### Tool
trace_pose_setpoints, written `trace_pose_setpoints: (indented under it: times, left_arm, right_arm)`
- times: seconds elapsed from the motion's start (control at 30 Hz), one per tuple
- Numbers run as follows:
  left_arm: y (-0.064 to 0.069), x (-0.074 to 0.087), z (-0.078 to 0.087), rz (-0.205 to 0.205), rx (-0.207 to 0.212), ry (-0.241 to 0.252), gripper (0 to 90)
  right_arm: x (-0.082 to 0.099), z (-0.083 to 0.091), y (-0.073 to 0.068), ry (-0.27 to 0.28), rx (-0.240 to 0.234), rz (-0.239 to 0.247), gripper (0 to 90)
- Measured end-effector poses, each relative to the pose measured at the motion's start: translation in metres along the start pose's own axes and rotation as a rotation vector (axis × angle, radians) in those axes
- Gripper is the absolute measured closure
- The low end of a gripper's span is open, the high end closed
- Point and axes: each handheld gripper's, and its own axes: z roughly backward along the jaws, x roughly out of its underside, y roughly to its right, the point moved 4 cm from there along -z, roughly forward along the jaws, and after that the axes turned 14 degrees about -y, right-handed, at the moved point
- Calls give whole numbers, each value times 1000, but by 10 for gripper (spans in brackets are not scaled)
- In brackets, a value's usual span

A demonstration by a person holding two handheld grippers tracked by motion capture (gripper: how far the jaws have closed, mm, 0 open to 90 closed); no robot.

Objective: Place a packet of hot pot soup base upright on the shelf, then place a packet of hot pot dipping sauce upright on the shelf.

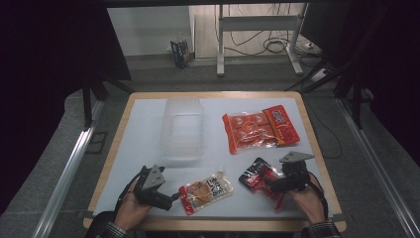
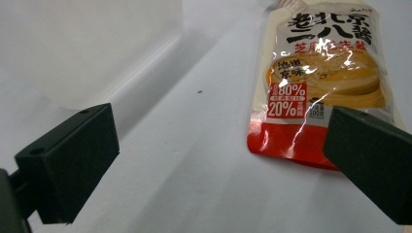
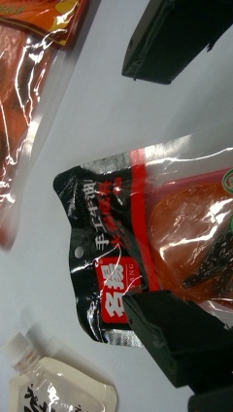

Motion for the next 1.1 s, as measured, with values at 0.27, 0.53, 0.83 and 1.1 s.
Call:
trace_pose_setpoints:
  times: [0.27, 0.53, 0.83, 1.1]
  left_arm:
    - [0, 0, -1, 8, 9, -5, 0]
    - [2, 0, -3, -10, 10, -15, 0]
    - [5, 0, -5, -36, 9, -34, 0]
    - [7, 0, -8, -52, 7, -46, 0]
  right_arm:
    - [-2, 2, 4, 31, -12, -35, 0]
    - [-2, -1, 9, 2, 5, -31, 0]
    - [-1, -1, 24, 22, 35, -56, 0]
    - [-3, -3, 39, 31, 27, -99, 0]
